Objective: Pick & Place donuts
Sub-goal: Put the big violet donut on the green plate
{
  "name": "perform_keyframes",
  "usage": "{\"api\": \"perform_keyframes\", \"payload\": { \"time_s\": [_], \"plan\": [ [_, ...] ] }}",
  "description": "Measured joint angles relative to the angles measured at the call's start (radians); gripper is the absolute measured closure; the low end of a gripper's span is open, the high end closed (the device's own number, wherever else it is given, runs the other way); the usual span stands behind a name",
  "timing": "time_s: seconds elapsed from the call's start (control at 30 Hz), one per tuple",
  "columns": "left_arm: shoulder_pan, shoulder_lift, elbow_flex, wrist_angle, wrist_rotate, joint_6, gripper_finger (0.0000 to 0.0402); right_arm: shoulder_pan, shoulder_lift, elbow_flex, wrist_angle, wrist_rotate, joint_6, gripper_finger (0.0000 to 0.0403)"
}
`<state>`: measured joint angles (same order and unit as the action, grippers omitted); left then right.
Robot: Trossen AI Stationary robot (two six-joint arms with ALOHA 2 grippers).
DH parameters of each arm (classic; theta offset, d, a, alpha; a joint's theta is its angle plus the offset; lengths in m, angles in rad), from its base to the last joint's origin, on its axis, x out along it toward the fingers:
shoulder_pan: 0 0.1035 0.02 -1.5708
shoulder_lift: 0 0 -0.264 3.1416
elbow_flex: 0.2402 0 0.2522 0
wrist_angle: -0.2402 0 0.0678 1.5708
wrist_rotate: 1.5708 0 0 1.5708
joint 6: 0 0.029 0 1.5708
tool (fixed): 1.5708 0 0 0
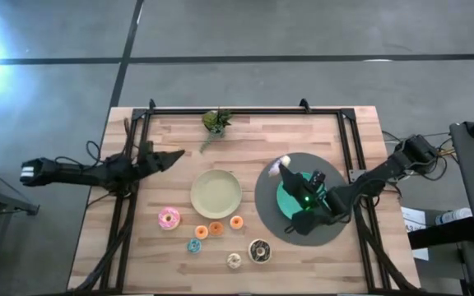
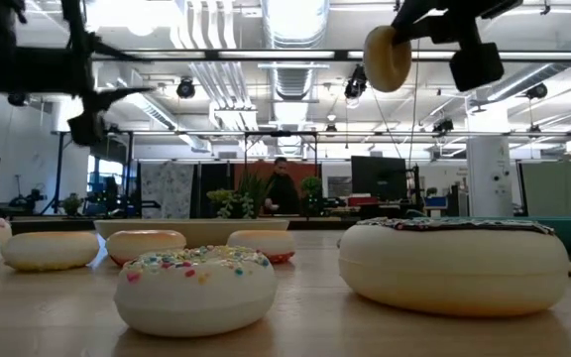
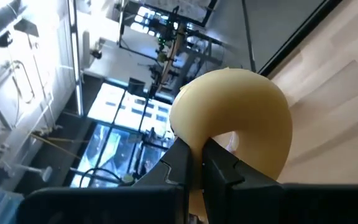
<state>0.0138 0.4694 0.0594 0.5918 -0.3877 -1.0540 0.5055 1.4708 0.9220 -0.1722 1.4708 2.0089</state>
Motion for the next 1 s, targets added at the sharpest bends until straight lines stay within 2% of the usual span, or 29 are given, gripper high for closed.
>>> {"api": "perform_keyframes", "payload": {
  "time_s": [0.1, 0.3, 0.4, 0.57, 0.73, 0.87, 1.0],
  "plan": [
    [0.0, 0.148, 0.055, 0.106, 0.012, 0.074, 0.0271, -0.019, -0.003, 0.016, 0.07, -0.001, -0.079, 0.039],
    [0.006, 0.474, 0.231, 0.116, 0.054, 0.117, 0.0271, -0.041, -0.007, 0.075, 0.193, -0.047, -0.374, 0.039],
    [0.006, 0.631, 0.319, 0.102, 0.164, 0.136, 0.0271, -0.044, -0.013, 0.103, 0.223, -0.061, -0.496, 0.039],
    [0.006, 0.83, 0.452, 0.219, 0.347, 0.137, 0.0271, -0.044, -0.032, 0.127, 0.232, -0.066, -0.572, 0.039],
    [0.04, 0.939, 0.535, 0.469, 0.435, 0.13, 0.0271, -0.044, -0.031, 0.149, 0.242, -0.08, -0.6, 0.039],
    [0.086, 1.0, 0.58, 0.484, 0.489, 0.041, 0.0271, -0.045, -0.031, 0.158, 0.27, -0.081, -0.644, 0.039],
    [0.098, 1.078, 0.652, 0.496, 0.506, 0.015, 0.0271, -0.074, -0.031, 0.173, 0.323, -0.104, -0.703, 0.039]
  ]
}}
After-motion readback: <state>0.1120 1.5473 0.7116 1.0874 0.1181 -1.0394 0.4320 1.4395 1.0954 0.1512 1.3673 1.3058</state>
